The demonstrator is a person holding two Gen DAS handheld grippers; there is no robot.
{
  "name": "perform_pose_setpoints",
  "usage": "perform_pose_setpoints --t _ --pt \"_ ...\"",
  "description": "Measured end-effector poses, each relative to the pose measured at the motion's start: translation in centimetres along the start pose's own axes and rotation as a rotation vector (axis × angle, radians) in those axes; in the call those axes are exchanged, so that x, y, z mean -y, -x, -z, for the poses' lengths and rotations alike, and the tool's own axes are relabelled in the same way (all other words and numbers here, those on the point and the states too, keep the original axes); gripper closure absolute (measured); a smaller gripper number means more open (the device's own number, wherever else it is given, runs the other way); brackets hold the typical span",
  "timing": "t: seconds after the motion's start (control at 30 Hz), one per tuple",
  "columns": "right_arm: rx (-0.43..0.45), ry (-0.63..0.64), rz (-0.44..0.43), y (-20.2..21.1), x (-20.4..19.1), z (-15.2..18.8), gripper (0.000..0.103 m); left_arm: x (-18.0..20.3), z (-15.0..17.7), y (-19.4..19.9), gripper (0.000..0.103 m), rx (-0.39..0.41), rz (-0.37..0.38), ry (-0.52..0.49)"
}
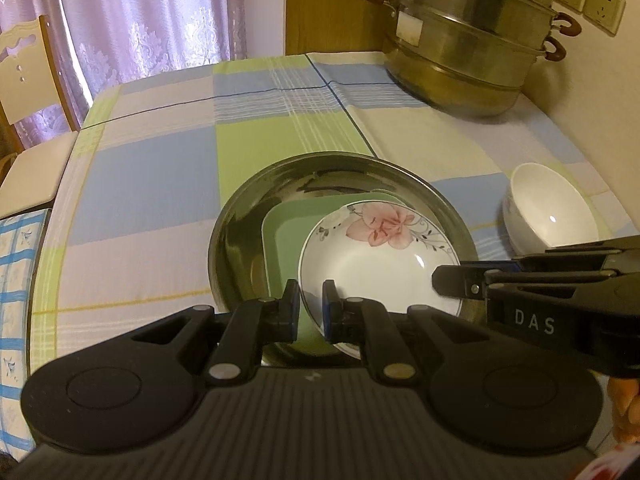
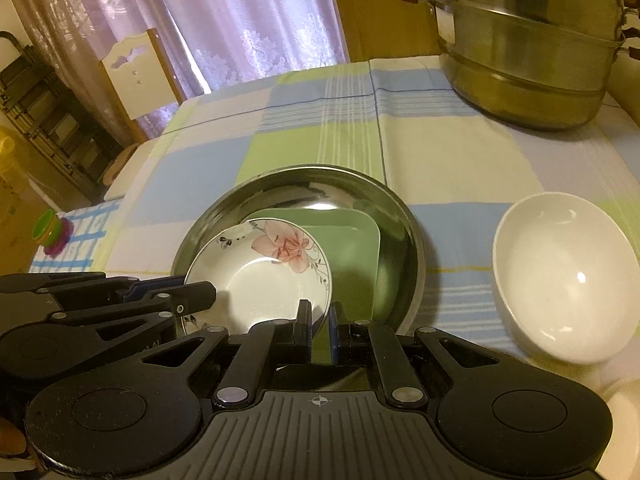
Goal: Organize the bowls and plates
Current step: 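Lower the saucer onto the green tray and open both grippers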
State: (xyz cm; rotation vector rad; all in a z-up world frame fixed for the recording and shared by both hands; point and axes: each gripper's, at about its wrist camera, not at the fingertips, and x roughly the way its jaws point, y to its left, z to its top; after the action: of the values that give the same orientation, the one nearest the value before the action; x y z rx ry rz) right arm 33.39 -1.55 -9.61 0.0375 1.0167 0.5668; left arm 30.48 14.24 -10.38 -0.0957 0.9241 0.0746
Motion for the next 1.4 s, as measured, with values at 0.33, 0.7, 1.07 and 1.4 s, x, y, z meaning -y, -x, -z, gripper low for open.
perform_pose_setpoints --t 0.33,0.7,1.07,1.4 --pt "-0.043 -0.028 0.011 -3.2 0.9 -1.0 0.095 -0.6 -1.0 -3.4 0.093 -0.042 -0.001 0.008" --pt "-0.071 -0.065 0.019 -5.4 2.0 -1.4 0.095 -0.8 -1.4 -5.8 0.093 -0.072 -0.004 0.011" --pt "0.027 -0.081 0.005 -2.4 2.1 -1.6 0.054 -0.8 -2.0 -3.3 0.081 -0.019 0.006 0.029" --pt "0.09 -0.133 -0.05 4.6 2.8 0.7 0.053 0.1 -0.7 3.3 0.069 0.074 -0.009 0.009"
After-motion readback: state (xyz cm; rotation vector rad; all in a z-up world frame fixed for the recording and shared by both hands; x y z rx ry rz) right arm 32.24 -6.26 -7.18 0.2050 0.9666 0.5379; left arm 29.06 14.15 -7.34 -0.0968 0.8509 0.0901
